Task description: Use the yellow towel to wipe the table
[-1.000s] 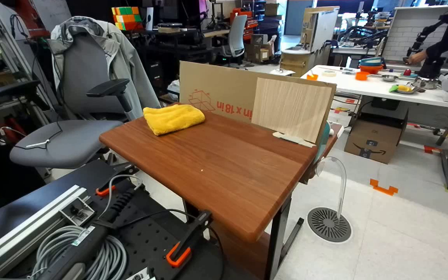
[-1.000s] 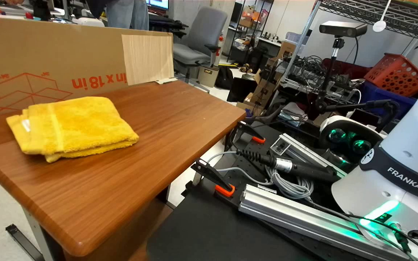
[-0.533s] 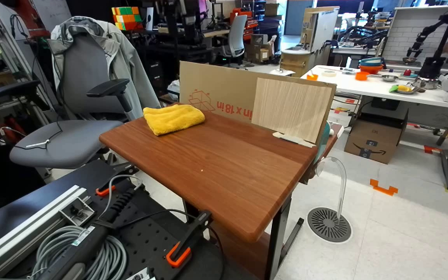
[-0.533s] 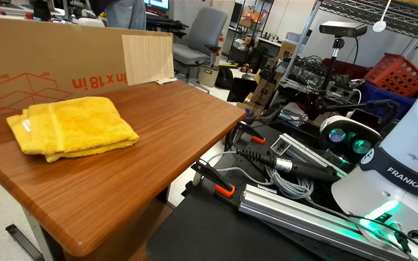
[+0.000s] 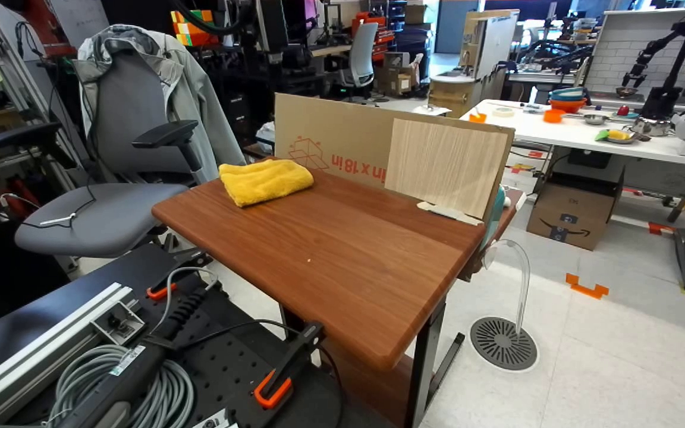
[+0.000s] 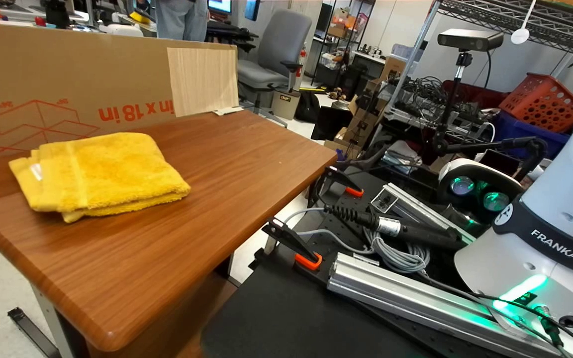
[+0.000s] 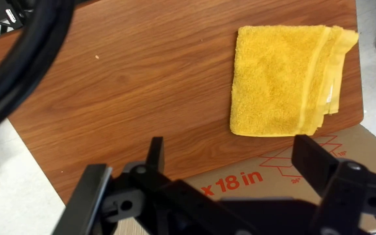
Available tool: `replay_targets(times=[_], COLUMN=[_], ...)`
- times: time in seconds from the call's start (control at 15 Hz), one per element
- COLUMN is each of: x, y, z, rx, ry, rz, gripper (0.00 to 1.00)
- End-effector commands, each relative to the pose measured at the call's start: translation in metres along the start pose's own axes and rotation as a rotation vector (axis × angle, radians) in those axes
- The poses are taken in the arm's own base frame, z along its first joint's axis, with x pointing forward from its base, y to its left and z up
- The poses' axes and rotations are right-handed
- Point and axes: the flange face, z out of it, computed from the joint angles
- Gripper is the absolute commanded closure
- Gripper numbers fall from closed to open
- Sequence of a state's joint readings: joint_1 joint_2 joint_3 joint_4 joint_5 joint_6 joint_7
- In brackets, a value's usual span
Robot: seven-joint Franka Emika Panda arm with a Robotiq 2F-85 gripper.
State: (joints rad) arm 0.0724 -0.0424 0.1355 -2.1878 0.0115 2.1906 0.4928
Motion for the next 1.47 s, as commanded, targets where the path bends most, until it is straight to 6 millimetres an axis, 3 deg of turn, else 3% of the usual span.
replay_targets(times=[0.0, 0.2, 0.73, 1.07, 1.4], x=[0.001, 0.003, 0.023, 0.055, 0.065], y=[0.002, -0.014, -0.111, -0.136, -0.153], z=[0.008, 0.042, 0.119, 0.165, 0.200], rx=[0.006, 0.011, 0.155, 0.210, 0.182], ry=[-0.027, -0.108, -0.170, -0.155, -0.105], rz=[0.016, 0.007, 0.145, 0.328, 0.403], gripper=[0.00, 0.00, 0.00, 0.00, 0.00])
